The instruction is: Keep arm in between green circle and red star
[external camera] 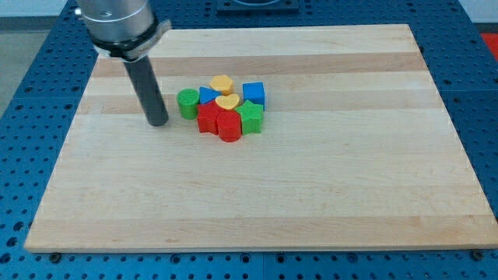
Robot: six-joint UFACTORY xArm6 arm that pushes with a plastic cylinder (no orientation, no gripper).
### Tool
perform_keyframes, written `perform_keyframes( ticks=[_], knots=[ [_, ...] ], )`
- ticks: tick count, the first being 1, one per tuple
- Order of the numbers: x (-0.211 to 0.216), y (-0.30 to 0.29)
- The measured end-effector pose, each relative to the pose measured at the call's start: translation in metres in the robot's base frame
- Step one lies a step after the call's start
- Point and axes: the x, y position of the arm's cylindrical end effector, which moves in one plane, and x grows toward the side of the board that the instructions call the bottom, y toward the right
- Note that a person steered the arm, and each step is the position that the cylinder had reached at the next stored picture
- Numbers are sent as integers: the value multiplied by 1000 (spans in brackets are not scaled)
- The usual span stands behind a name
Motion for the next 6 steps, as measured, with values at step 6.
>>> perform_keyframes(
  ticks=[6],
  knots=[
    [-28,58]
  ],
)
